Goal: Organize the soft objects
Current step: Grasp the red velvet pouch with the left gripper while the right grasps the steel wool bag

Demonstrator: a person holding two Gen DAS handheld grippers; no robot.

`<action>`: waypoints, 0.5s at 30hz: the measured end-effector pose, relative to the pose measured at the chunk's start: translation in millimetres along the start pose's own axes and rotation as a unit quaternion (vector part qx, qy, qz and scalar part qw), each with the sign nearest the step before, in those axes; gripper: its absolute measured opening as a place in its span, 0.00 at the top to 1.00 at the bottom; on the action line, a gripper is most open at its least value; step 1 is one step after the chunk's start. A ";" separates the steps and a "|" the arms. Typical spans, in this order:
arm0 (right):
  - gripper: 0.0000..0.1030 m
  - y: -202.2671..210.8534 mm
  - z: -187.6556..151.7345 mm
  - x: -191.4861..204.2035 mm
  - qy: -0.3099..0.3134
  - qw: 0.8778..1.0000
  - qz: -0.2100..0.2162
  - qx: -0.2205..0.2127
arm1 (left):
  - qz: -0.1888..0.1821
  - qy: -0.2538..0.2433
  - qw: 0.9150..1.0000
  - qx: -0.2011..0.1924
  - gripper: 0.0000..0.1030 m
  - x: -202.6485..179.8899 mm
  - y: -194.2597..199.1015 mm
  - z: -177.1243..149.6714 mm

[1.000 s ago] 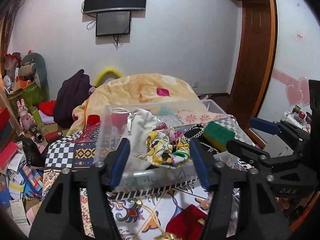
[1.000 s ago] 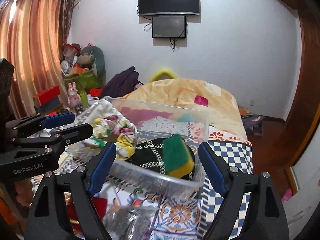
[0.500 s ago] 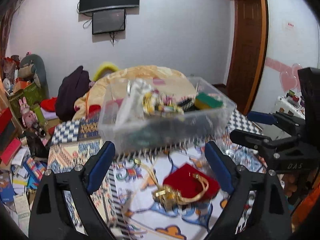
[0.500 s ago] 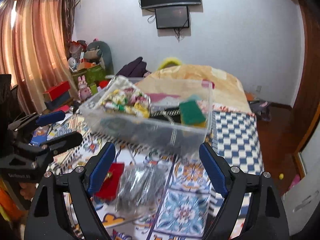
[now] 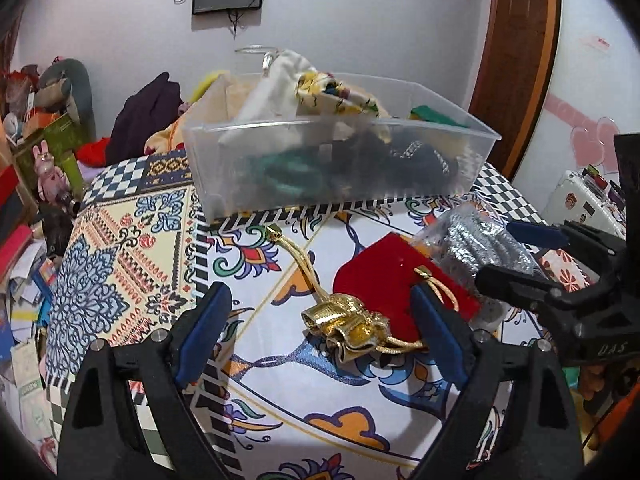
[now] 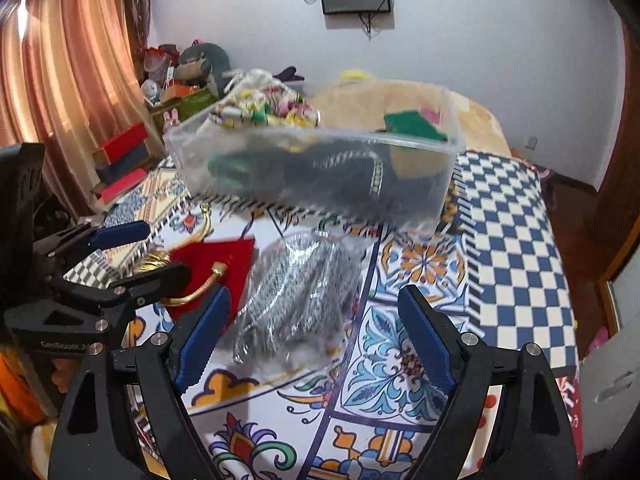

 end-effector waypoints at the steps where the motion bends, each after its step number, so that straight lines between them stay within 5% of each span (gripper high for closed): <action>1: 0.21 -1.2 -0.9 -0.2 0.000 1.000 0.001 0.002 | -0.002 0.003 1.000 -0.002 0.12 0.2 -0.5 -1.0; 8: 0.59 -5.6 -4.6 3.0 0.003 1.000 0.020 0.011 | -0.019 -0.001 1.000 0.008 0.29 -5.4 -8.9 -5.1; 11: 0.68 -3.3 -4.6 6.6 0.010 1.000 0.017 0.004 | -0.019 -0.008 1.000 0.004 0.37 -9.1 -8.5 -6.4; 15: 0.71 0.5 -3.2 8.8 0.011 1.000 0.015 -0.005 | -0.032 -0.014 0.999 0.004 0.62 -14.1 -7.9 -7.4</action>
Point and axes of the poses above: each gripper's, at about its wrist camera, not at the fingertips, and y roughly against the way its jaws point, x to its left, z to its top, the point moved 2 cm from there along -y, roughly the way its jaws point, and after that the axes turned 6 degrees about x, right-handed, at the moved point
